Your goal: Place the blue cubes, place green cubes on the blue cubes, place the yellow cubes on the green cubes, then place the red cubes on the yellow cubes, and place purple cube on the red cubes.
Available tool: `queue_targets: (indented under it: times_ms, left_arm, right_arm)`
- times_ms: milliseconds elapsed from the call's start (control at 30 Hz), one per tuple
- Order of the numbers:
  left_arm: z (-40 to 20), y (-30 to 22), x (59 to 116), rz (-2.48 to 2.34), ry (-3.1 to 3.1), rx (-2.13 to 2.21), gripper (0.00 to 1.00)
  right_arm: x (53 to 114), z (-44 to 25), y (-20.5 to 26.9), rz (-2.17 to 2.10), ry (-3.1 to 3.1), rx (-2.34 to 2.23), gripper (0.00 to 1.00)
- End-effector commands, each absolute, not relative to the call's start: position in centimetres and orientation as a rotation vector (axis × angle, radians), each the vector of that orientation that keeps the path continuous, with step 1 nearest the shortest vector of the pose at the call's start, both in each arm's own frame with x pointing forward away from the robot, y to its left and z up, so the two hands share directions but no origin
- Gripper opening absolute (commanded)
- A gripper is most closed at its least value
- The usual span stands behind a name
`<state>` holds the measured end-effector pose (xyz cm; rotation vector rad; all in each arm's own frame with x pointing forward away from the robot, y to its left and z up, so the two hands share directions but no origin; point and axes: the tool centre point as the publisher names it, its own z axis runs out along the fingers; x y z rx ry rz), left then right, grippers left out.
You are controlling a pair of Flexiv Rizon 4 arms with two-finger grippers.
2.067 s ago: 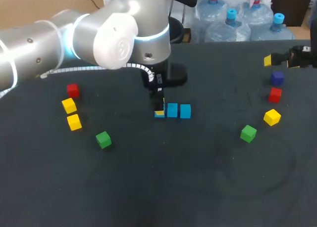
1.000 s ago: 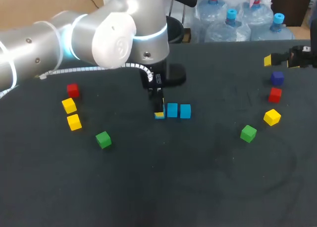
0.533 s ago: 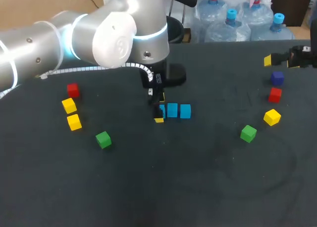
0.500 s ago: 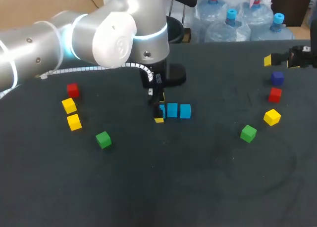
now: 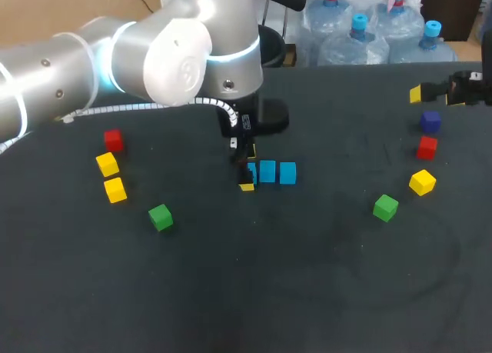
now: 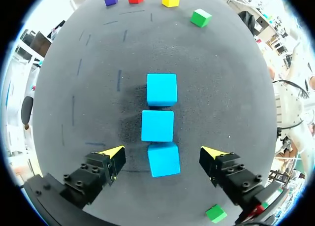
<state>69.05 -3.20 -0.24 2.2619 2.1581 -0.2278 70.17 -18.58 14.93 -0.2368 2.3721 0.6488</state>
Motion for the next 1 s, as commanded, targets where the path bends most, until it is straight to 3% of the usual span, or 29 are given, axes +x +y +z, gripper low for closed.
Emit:
queue_targets:
  times_ms: [33,867,900,1000]
  left_arm:
    - [-0.26,-3.18,69.28,-0.231,2.162,2.266,1.00]
    - [-0.41,-2.43,69.40,-0.223,2.198,2.227,1.00]
    - [-0.43,-2.40,69.41,-0.224,2.198,2.226,0.87]
    - [-0.47,-2.34,69.43,-0.227,2.200,2.224,0.82]
  right_arm:
    - [70.12,14.97,-18.58,0.646,2.373,-0.236,1.00]
    - [70.12,14.97,-18.58,0.646,2.373,-0.236,1.00]
    - [70.12,14.97,-18.58,0.646,2.373,-0.236,1.00]
    - [70.12,14.97,-18.58,0.646,2.373,-0.236,1.00]
